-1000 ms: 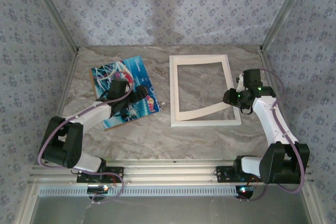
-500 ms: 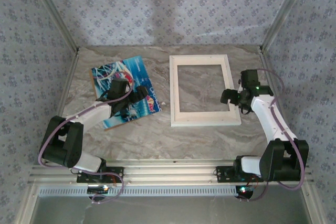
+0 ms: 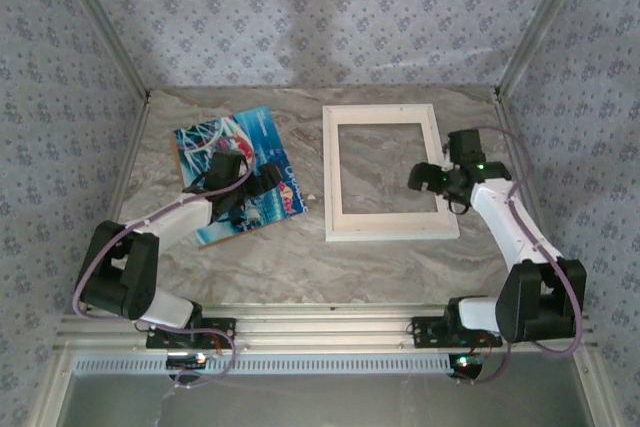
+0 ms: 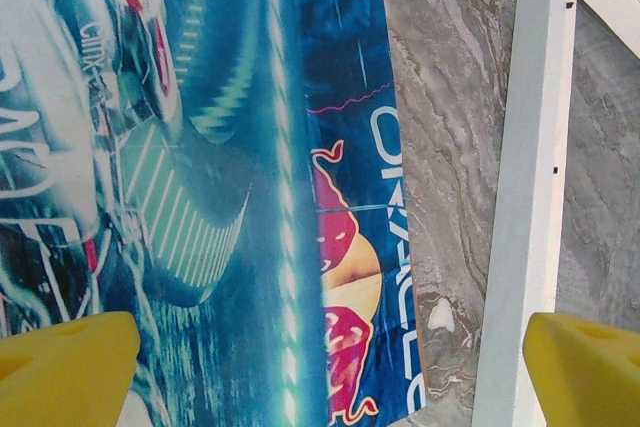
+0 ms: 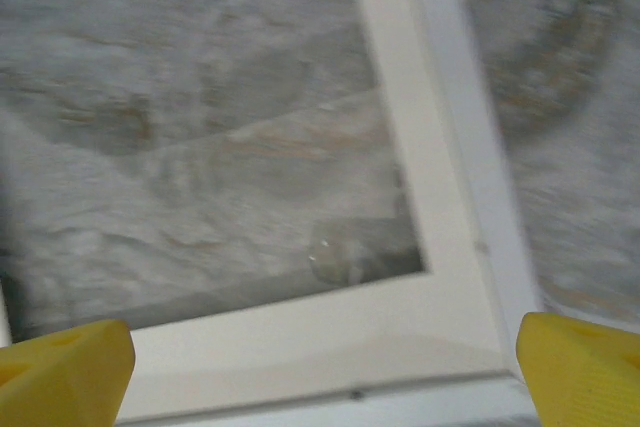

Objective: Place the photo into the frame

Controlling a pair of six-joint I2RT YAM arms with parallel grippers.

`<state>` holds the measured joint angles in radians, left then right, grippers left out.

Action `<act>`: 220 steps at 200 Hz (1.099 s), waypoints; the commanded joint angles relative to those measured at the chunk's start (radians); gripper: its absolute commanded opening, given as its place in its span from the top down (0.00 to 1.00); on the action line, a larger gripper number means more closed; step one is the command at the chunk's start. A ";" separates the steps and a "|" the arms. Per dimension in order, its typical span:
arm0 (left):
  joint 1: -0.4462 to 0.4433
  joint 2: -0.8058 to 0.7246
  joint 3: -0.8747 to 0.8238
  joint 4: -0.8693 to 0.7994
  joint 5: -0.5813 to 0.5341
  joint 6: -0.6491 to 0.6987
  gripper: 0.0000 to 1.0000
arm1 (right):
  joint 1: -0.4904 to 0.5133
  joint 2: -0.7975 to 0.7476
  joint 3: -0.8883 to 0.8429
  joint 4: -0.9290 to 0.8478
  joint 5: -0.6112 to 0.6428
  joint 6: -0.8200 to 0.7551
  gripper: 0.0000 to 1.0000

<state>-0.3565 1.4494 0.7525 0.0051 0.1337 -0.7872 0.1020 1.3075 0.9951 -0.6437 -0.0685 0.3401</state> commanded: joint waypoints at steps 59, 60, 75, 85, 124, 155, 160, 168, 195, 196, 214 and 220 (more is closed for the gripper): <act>0.050 -0.100 -0.047 -0.073 -0.051 0.056 0.01 | 0.419 0.353 0.187 0.260 -0.033 0.104 0.00; 0.052 -0.102 -0.049 -0.074 -0.052 0.057 0.01 | 0.423 0.358 0.206 0.261 -0.033 0.104 0.00; 0.087 -0.136 -0.069 -0.088 -0.058 0.066 0.01 | 0.482 0.432 0.284 0.270 -0.062 0.101 0.00; 0.113 -0.156 -0.078 -0.099 -0.059 0.074 0.02 | 0.516 0.480 0.330 0.266 -0.078 0.096 0.00; 0.182 -0.197 -0.106 -0.132 -0.059 0.103 0.01 | 0.614 0.637 0.495 0.232 -0.099 0.122 0.11; 0.208 -0.188 -0.123 -0.134 -0.052 0.117 0.02 | 0.666 0.737 0.600 0.170 -0.063 0.149 0.20; 0.212 -0.186 -0.128 -0.130 -0.052 0.115 0.01 | 0.670 0.749 0.614 0.157 -0.049 0.154 0.21; 0.216 -0.183 -0.137 -0.124 -0.049 0.114 0.01 | 0.678 0.766 0.632 0.139 -0.036 0.157 0.23; 0.222 -0.160 -0.155 -0.097 -0.036 0.109 0.01 | 0.691 0.809 0.659 0.116 -0.021 0.167 0.27; 0.222 -0.159 -0.155 -0.096 -0.035 0.109 0.01 | 0.691 0.810 0.661 0.115 -0.022 0.167 0.27; 0.222 -0.130 -0.156 -0.081 -0.017 0.108 0.02 | 0.689 0.842 0.683 0.094 -0.030 0.170 0.28; 0.223 -0.123 -0.156 -0.076 -0.011 0.106 0.01 | 0.688 0.852 0.689 0.091 -0.030 0.170 0.29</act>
<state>-0.1371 1.2938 0.6106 -0.1013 0.0921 -0.6960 0.7925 2.1143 1.6344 -0.4866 -0.1184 0.4911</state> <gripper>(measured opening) 0.985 0.719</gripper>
